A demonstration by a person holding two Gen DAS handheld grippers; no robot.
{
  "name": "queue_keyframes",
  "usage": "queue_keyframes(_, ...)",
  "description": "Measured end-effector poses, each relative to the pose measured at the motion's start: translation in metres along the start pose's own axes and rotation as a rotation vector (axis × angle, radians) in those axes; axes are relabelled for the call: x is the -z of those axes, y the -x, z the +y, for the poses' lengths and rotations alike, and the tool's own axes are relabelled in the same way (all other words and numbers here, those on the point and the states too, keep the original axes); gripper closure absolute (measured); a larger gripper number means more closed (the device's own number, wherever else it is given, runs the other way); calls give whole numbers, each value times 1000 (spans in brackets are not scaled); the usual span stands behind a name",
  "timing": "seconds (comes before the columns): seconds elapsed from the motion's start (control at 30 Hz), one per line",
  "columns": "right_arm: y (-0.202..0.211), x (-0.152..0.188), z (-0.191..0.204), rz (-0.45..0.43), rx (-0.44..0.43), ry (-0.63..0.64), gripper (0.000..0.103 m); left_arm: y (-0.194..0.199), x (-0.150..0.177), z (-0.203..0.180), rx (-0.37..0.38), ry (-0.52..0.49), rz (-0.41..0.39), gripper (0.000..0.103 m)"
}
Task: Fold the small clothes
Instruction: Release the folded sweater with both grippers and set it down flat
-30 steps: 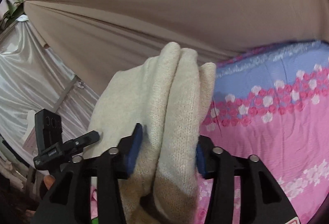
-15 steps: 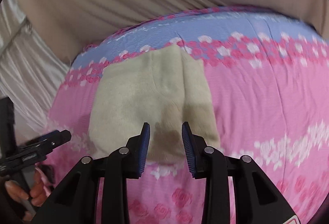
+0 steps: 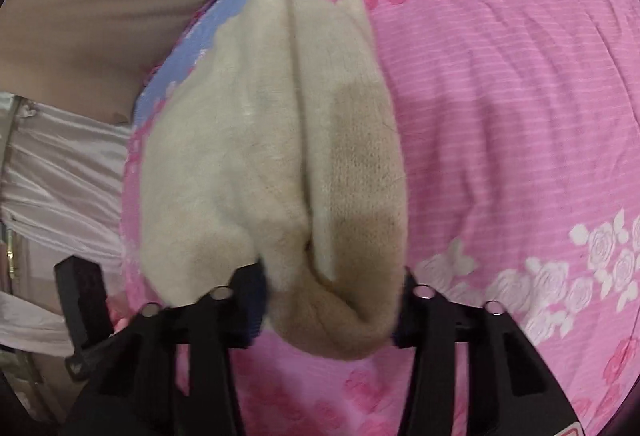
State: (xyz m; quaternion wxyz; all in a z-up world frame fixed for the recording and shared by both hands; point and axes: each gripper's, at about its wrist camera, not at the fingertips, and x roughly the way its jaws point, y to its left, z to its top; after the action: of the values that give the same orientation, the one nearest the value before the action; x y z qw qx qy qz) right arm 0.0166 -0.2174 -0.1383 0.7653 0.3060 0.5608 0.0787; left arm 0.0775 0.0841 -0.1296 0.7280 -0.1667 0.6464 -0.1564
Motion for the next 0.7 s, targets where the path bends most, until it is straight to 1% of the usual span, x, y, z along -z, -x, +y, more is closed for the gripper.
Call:
queue_keyframes(0.07, 16, 13, 16, -1, -55, 22, 71, 23, -6, 0, -36, -33, -44, 87)
queue_keyframes(0.1, 18, 19, 21, -4, -54, 41, 71, 30, -8, 2, -68, -55, -60, 85)
queue_keyframes(0.13, 11, 27, 23, -3, -22, 59, 65, 31, -11, 7, -93, -60, -58, 81)
queue_keyframes(0.17, 0, 31, 20, 8, 23, 72, 60, 24, -12, 11, -98, -60, -34, 80)
queue_keyframes(0.2, -9, 34, 16, 13, 67, 75, 59, 14, -11, 15, -112, -61, 1, 80)
queue_keyframes(0.23, -10, 38, 12, 4, 73, 61, 59, 9, -8, 13, -149, -71, 23, 80)
queue_keyframes(0.27, 1, 40, 16, -27, 65, 52, 59, 13, -2, 8, -176, -103, 10, 80)
queue_keyframes(0.3, 13, 42, 22, -62, 76, 71, 59, 25, 4, -1, -195, -142, -35, 79)
queue_keyframes(0.33, 32, 44, 37, -117, 118, 130, 59, 33, 9, -7, -215, -166, -71, 68)
queue_keyframes(0.37, 46, 46, 49, -161, 158, 187, 59, 44, 14, -16, -244, -191, -111, 60)
queue_keyframes(0.4, 58, 49, 64, -212, 199, 250, 59, 53, 18, -24, -263, -206, -149, 50)
queue_keyframes(0.43, 66, 52, 78, -249, 225, 308, 59, 59, 21, -31, -268, -221, -180, 50)
queue_keyframes(0.47, 67, 54, 87, -258, 243, 345, 59, 62, 22, -37, -275, -234, -191, 50)
queue_keyframes(0.5, 64, 56, 93, -252, 269, 380, 59, 63, 23, -44, -288, -249, -197, 50)
queue_keyframes(0.57, 32, 58, 95, -197, 340, 437, 59, 65, 25, -57, -312, -273, -210, 50)
queue_keyframes(0.63, -13, 55, 73, -78, 428, 448, 61, 61, 25, -68, -333, -292, -228, 49)
queue_keyframes(0.67, -21, 55, 63, -42, 424, 415, 60, 59, 27, -72, -350, -296, -226, 49)
queue_keyframes(0.7, -10, 56, 61, -72, 380, 368, 60, 59, 25, -74, -360, -297, -226, 49)
